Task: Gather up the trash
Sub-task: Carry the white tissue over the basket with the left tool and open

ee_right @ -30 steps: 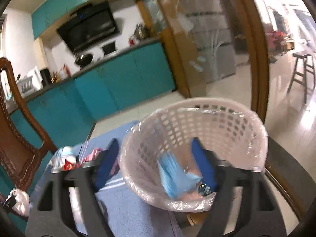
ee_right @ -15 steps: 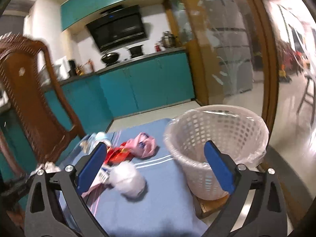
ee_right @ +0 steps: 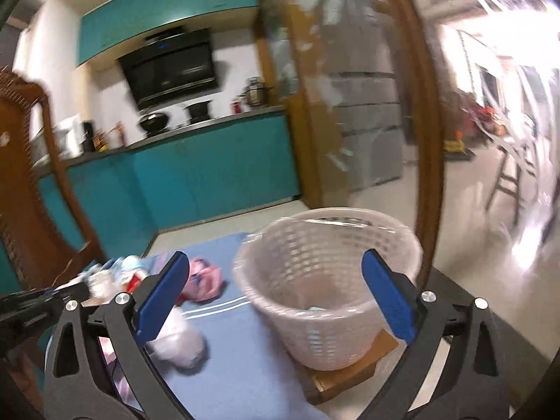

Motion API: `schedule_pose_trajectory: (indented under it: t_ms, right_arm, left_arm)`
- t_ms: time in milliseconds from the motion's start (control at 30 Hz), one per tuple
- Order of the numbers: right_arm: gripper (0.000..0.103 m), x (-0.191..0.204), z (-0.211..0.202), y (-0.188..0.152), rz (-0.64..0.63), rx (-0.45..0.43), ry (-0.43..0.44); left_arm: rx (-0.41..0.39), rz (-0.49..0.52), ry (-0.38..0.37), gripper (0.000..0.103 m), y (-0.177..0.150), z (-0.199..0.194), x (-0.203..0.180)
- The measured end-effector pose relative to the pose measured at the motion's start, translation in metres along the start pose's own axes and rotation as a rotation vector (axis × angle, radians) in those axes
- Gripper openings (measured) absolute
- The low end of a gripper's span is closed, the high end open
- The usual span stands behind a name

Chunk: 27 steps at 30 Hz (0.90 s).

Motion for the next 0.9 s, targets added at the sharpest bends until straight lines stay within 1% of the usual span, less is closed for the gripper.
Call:
schedule_pose_trajectory:
  t_ms: [100,167,233,300,400,433,467,500,533,567,600,633,700,733,833,900]
  right_arm:
    - [0.097,-0.024,0.004,0.008,0.068,-0.014,-0.056]
    - [0.097,-0.035,0.002,0.011,0.099,-0.033,-0.080]
    - [0.097,-0.046,0.001,0.014,0.123,-0.047,-0.104]
    - [0.097,-0.055,0.002,0.015,0.145,-0.044,-0.116]
    - [0.097,-0.058,0.003,0.014,0.151,-0.041,-0.115]
    - [0.097,-0.058,0.003,0.014,0.147,-0.040,-0.112]
    - [0.097,-0.058,0.003,0.014,0.143,-0.036,-0.107]
    - [0.097,-0.058,0.004,0.013,0.142,-0.036,-0.102]
    - [0.097,-0.057,0.004,0.013,0.146,-0.030,-0.091]
    - [0.097,-0.054,0.005,0.013,0.150,-0.019,-0.074]
    - [0.097,-0.053,0.005,0.013,0.149,-0.012,-0.059]
    - [0.097,-0.050,0.006,0.013,0.143,-0.002,-0.035]
    - [0.097,-0.039,0.009,0.008,0.111,0.032,0.005]
    - [0.097,-0.033,0.008,0.006,0.097,0.045,0.021]
    - [0.097,-0.002,0.009,-0.008,0.006,0.113,0.108]
    - [0.097,0.017,0.008,-0.017,-0.051,0.154,0.157]
  left_arm:
    - [0.016,0.070,-0.090,0.015,0.042,0.044,-0.049]
    - [0.043,0.116,-0.152,0.017,0.062,0.070,-0.076]
    - [0.062,0.121,-0.190,0.017,0.080,0.093,-0.095]
    - [0.089,0.101,-0.215,0.017,0.091,0.112,-0.107]
    - [0.099,0.125,-0.235,0.017,0.095,0.122,-0.120]
    - [0.097,0.138,-0.237,0.022,0.093,0.121,-0.122]
    - [0.092,0.151,-0.226,0.050,0.092,0.119,-0.122]
    - [0.066,0.147,-0.194,0.082,0.091,0.112,-0.116]
    - [0.025,0.133,-0.169,0.086,0.089,0.101,-0.108]
    - [-0.005,0.123,-0.153,0.087,0.086,0.089,-0.098]
    - [-0.020,0.113,-0.141,0.087,0.084,0.080,-0.091]
    - [-0.034,0.094,-0.122,0.088,0.079,0.063,-0.076]
    - [-0.062,0.067,-0.057,0.096,0.060,0.024,-0.044]
    - [-0.072,0.065,-0.023,0.098,0.053,0.010,-0.033]
    - [-0.080,0.046,0.116,0.099,0.013,-0.037,0.009]
    - [-0.073,0.002,0.179,0.099,-0.020,-0.061,0.036]
Point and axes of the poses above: each gripper's, at about its wrist camera, not at the fingertips, and z roughly the way its jaws point, x to its left, y to its top, the point moved 2 cm from there along z, roughly the way its jaws point, and after that the axes turned 8 degrees about z, right-handed, at the moved point
